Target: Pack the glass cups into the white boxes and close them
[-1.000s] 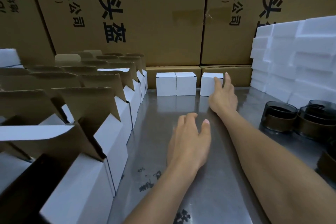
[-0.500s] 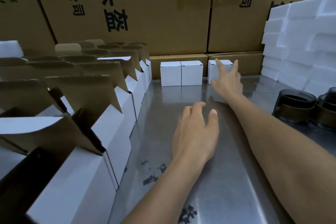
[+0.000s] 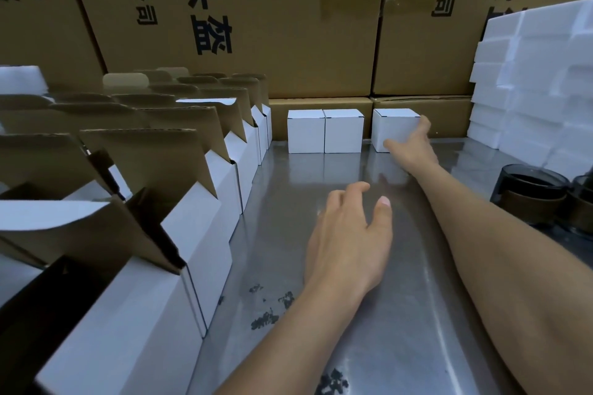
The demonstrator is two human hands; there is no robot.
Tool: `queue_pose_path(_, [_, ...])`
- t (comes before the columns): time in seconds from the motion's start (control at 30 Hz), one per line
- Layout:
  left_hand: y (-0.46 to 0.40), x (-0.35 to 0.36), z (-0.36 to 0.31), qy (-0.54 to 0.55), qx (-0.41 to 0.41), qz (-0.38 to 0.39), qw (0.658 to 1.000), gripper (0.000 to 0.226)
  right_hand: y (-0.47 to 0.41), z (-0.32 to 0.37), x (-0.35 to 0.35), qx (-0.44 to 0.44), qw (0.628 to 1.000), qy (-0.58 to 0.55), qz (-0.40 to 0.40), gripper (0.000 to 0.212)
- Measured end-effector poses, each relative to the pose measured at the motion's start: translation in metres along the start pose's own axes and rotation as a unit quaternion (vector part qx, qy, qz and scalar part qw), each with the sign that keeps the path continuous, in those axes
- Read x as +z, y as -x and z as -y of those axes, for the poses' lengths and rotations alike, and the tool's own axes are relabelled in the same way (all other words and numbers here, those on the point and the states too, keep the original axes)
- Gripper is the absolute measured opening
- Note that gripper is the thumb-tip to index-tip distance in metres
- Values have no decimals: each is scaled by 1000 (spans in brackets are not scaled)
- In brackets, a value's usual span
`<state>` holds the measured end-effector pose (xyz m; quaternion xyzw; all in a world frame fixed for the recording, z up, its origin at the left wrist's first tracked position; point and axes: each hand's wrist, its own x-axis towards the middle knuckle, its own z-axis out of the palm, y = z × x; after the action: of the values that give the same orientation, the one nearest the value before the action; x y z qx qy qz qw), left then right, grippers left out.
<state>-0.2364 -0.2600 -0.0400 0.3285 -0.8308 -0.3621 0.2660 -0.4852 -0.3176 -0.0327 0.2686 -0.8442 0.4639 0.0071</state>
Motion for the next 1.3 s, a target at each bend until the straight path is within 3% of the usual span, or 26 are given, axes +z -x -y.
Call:
queue_pose_path(0.07, [0, 0, 0, 5, 4, -1, 1000, 40, 0, 2, 0, -21, 1000, -11, 9, 80])
queue_pose_path(0.17, [0, 0, 1, 12, 9, -1, 1000, 38, 6, 8, 3, -85, 992, 90, 32, 73])
queue_pose_path(0.33, [0, 0, 2, 18, 14, 1, 1000, 38, 7, 10, 7, -104, 982, 148, 50, 73])
queue_pose_path(0.5, [0, 1, 3, 16, 14, 2, 1000, 38, 0, 14, 9, -21, 998, -43, 46, 91])
queue_pose_path(0.67, [-1, 0, 2, 12, 9, 4, 1000, 38, -9, 13, 6, 52, 986, -151, 54, 77])
queue_pose_path(0.83, [0, 0, 1, 7, 6, 7, 1000, 38, -3, 11, 9, -26, 997, -75, 25, 65])
queue_pose_path(0.97, [0, 0, 1, 6, 7, 6, 1000, 39, 2, 12, 11, -79, 992, 87, 40, 64])
queue_pose_path(1.07, [-1, 0, 2, 2, 5, 5, 1000, 41, 3, 14, 6, -99, 979, 179, 2, 59])
queue_pose_path(1.2, [-2, 0, 2, -1, 1, 4, 1000, 45, 3, 16, -2, -101, 973, 198, -56, 48])
queue_pose_path(1.3, [-2, 2, 2, -6, -1, 3, 1000, 46, 1, 16, -2, -59, 985, 152, -53, 49])
